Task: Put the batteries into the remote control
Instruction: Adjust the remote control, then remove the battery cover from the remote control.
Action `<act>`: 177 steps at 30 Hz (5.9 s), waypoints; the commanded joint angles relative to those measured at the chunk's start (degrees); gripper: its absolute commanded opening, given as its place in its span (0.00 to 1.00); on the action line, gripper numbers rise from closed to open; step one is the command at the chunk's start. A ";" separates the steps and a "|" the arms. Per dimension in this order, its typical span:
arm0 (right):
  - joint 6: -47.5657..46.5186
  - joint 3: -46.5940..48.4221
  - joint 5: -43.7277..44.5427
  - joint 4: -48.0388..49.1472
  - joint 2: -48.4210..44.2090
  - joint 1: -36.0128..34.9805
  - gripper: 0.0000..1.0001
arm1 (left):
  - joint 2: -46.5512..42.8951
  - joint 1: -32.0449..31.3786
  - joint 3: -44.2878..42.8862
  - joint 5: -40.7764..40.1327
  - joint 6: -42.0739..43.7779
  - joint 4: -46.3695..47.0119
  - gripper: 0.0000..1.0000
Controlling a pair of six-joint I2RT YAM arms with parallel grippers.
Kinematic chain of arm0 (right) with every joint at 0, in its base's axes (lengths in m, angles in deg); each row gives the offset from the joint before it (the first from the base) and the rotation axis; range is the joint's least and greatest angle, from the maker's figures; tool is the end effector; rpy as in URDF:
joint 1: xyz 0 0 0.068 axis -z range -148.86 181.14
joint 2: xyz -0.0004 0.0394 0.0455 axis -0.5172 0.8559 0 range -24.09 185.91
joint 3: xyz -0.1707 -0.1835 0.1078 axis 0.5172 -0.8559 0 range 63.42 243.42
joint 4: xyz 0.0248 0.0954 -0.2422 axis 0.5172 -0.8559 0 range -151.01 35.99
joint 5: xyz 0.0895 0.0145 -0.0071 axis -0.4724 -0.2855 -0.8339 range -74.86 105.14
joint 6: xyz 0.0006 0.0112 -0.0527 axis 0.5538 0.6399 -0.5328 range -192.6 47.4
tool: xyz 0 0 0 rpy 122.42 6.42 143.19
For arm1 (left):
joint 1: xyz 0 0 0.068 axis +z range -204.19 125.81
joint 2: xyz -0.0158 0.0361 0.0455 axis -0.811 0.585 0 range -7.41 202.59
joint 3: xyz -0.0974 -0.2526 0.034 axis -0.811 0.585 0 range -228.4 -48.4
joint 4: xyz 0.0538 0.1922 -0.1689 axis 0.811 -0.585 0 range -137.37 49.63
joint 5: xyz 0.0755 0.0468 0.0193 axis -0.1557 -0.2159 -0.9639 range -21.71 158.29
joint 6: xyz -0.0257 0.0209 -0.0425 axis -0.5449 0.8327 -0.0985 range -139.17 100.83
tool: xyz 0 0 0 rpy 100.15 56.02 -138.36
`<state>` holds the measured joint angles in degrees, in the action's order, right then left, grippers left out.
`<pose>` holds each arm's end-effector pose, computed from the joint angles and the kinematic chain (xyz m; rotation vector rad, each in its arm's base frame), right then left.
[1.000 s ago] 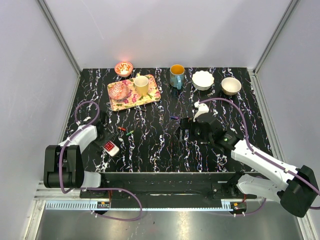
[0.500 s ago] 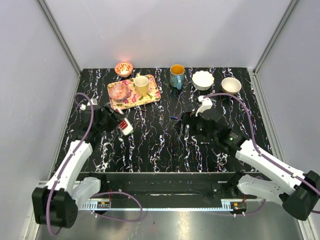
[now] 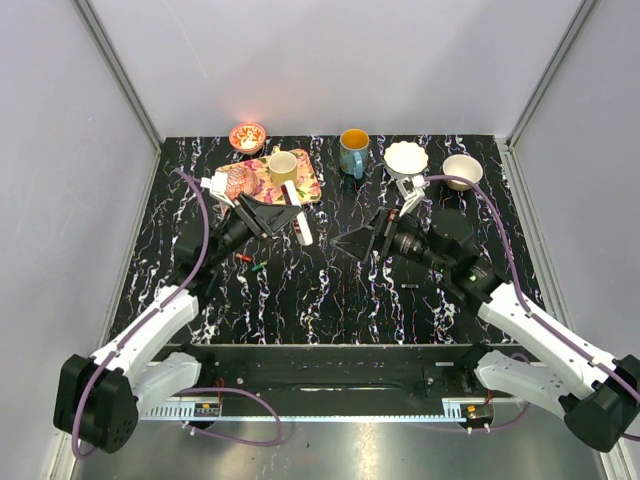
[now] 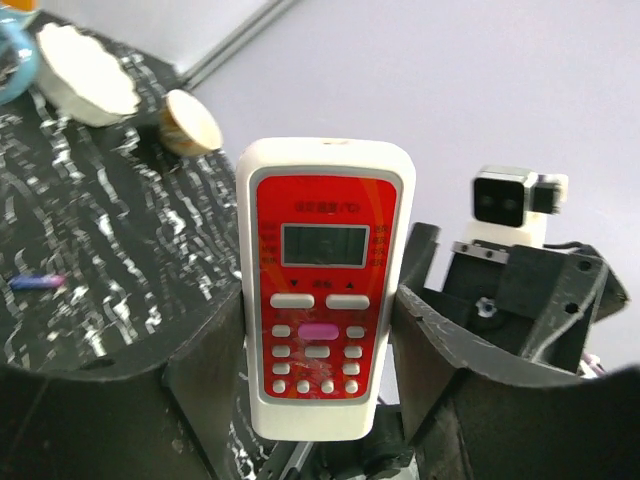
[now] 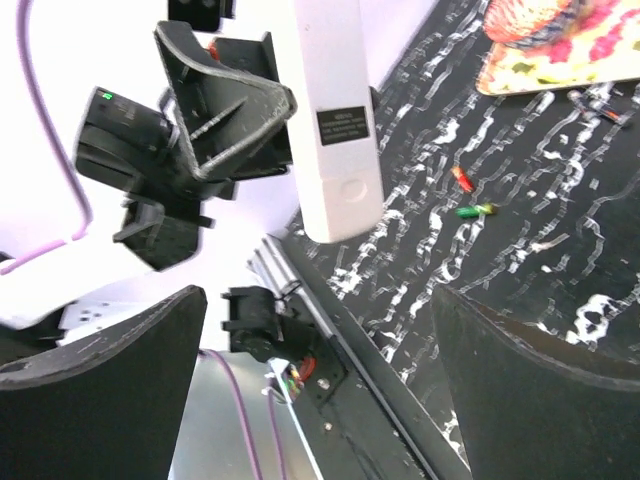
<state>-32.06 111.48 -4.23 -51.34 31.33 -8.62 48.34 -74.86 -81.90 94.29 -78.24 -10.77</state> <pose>0.1678 0.1551 0.3502 -0.2722 1.8101 1.3101 0.2060 -0.0943 0.3081 -0.1278 1.6276 -1.4311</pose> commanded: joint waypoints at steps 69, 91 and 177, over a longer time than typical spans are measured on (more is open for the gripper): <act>-23.92 18.92 25.97 -35.20 7.07 -5.32 0.00 | 9.46 -24.33 -17.83 -27.40 11.79 -24.25 0.98; -23.04 17.07 24.30 -33.70 5.75 -6.99 0.00 | 21.33 -26.53 -22.67 -22.40 7.22 -12.74 0.56; 17.12 -5.43 4.53 15.69 10.76 -3.56 0.53 | -3.19 -25.13 12.31 -40.33 10.90 23.74 0.00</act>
<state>-15.95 106.19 2.02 -39.77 41.64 -13.19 46.57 -99.65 -68.92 54.55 -67.42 9.54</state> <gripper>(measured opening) 0.533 0.247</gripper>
